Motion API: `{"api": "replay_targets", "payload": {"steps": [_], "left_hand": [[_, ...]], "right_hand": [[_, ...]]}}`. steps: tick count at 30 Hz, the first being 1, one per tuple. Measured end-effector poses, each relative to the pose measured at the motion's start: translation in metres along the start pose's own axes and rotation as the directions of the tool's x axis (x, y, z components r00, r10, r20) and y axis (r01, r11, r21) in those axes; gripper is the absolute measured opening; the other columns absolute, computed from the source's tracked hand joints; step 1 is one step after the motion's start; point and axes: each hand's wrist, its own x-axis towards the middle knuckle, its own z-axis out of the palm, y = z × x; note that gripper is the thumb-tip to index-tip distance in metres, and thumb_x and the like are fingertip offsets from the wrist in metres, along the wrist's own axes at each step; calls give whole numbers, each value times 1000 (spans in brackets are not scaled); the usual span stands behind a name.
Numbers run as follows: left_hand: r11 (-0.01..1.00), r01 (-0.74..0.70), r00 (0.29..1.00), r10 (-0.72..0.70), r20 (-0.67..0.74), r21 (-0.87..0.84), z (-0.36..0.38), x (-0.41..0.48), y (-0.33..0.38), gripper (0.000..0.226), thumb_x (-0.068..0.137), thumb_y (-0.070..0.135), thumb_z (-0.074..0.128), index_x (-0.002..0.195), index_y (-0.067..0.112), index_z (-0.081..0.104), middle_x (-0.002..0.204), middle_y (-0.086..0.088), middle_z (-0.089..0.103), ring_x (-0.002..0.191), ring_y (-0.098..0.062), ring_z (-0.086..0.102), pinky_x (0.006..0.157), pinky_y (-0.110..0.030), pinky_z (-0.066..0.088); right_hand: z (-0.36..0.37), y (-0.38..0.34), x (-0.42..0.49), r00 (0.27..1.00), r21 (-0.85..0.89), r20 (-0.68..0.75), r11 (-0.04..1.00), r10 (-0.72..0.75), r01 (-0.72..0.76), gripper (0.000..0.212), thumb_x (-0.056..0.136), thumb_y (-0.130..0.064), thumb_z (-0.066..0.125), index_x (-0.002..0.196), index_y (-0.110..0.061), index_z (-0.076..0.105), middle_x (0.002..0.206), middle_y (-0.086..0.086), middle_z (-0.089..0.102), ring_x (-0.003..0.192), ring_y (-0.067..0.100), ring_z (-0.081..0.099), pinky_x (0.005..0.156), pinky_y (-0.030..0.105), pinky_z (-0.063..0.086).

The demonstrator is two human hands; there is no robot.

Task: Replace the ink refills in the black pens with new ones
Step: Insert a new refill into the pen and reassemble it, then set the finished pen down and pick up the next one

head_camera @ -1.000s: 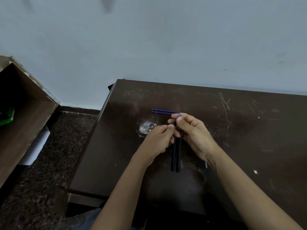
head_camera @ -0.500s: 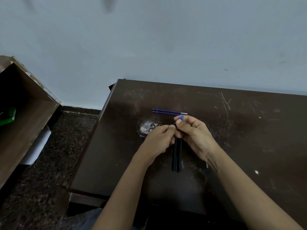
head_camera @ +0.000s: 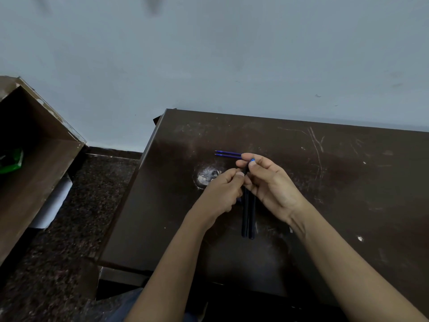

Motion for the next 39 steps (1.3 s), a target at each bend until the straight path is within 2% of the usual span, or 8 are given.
{"api": "replay_targets", "payload": {"steps": [14,21,23,25,27,29,32,39], "left_hand": [[997,42,999,-43,11,59,-9,-1,0,31,95,25,40,67,23,54,51,10,38,38,-2,28,36,-15,23],[990,55,997,-48,-62,129,-20,-3,-4,31,89,21,44,60,24,56,53,10,48,44,-3,37,43,-15,28],[993,55,988,-38,-148,106,-22,-2,-6,32,88,20,44,59,24,56,53,10,50,48,-4,39,48,-20,29],[998,59,967,-51,-248,28,-22,-1,-6,30,87,19,45,59,23,56,54,9,51,49,-6,40,49,-22,30],[998,53,941,-59,-333,-26,-23,-1,-6,29,87,18,46,60,21,57,55,8,51,49,-6,40,48,-23,30],[997,42,922,-62,-381,-59,-25,-1,-6,30,88,16,45,61,20,58,56,7,51,48,-5,40,47,-22,29],[996,56,921,-78,-381,-67,-26,-2,-5,29,90,16,45,65,20,58,60,5,52,51,-6,42,48,-22,29],[993,93,924,-116,-365,-80,-26,0,-6,27,90,17,46,66,20,58,61,3,52,52,-8,40,49,-25,28]], "right_hand": [[14,2,2,994,180,-106,984,24,-4,29,94,6,40,106,-10,62,87,1,69,77,15,63,59,24,53],[4,-5,10,928,396,-364,889,-79,231,24,94,3,44,101,-14,60,89,-2,69,82,12,65,79,26,52],[-2,-3,13,871,304,-467,897,-153,321,22,92,3,50,103,-12,61,92,2,66,83,12,62,79,25,52],[-8,2,15,809,-81,-498,946,-312,315,22,89,1,57,105,-12,66,93,1,67,81,10,61,80,26,51],[-8,10,16,818,-626,-297,747,-493,223,24,86,-5,62,104,-18,71,93,-1,71,79,8,62,80,23,51],[-1,20,14,886,-880,-30,432,-463,196,28,85,-6,64,107,-20,72,94,-1,73,80,8,63,81,14,48],[8,33,11,947,-969,120,173,-299,177,29,85,-11,62,111,-22,68,97,-1,71,91,16,66,88,33,52],[9,39,13,975,-995,91,30,-205,99,21,88,-19,59,106,-23,68,100,2,72,97,24,64,85,42,52]]}}
